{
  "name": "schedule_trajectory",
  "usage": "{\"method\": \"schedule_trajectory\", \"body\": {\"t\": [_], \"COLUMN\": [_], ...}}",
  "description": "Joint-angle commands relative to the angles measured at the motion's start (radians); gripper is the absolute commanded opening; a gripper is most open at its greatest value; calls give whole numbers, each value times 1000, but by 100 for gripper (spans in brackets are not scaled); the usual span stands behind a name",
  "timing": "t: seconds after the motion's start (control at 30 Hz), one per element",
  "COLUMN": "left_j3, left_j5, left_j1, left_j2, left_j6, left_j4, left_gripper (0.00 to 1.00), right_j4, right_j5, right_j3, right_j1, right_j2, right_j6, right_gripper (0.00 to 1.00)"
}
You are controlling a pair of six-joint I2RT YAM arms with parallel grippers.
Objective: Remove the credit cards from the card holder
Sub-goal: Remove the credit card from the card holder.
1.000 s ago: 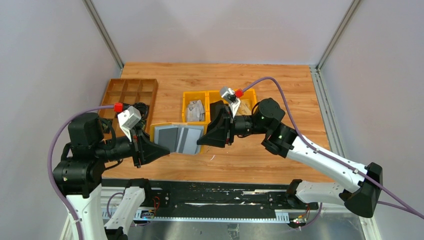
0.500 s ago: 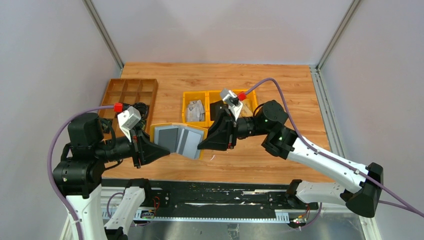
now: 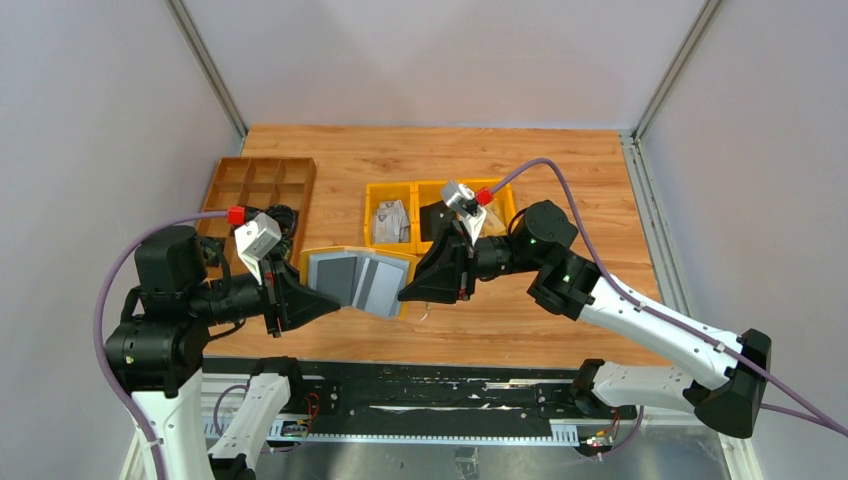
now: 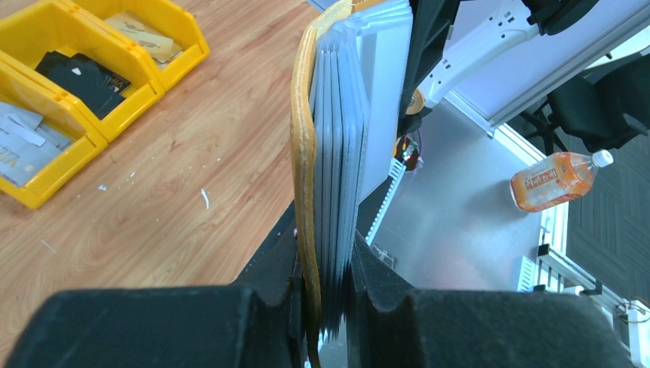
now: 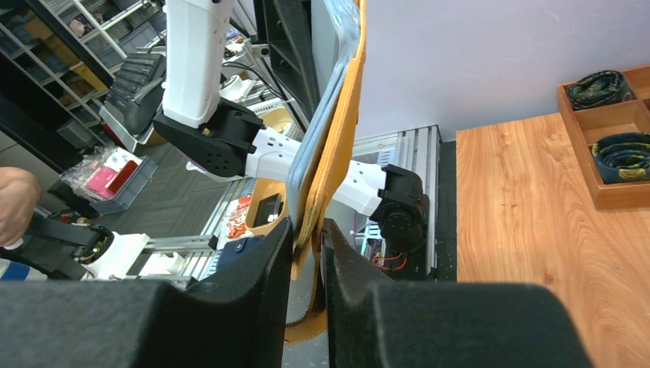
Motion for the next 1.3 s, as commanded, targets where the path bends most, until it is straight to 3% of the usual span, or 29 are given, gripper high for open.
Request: {"method": "schedule_trajectory", "body": {"t": [0.0, 0.43, 0.6, 1.27], "left_j3": [36, 53, 51, 70], "left_j5": [28, 39, 35, 30], "left_j1": [-2, -2, -3, -3], "left_j2": [-1, 4, 3, 18], "left_j6": [-36, -50, -46, -56], "left_j4": [29, 30, 30, 30], "left_gripper": [0, 0, 0, 0], "right_j4": [-47, 21, 88, 66], "right_j5": [27, -9, -67, -129], "right_j3": [35, 36, 19, 17], "right_j1": [12, 19, 21, 23], "right_j2": [-7, -8, -19, -28], "right_j6": [-39, -7, 30, 22], "right_gripper": [22, 14, 15, 17]}}
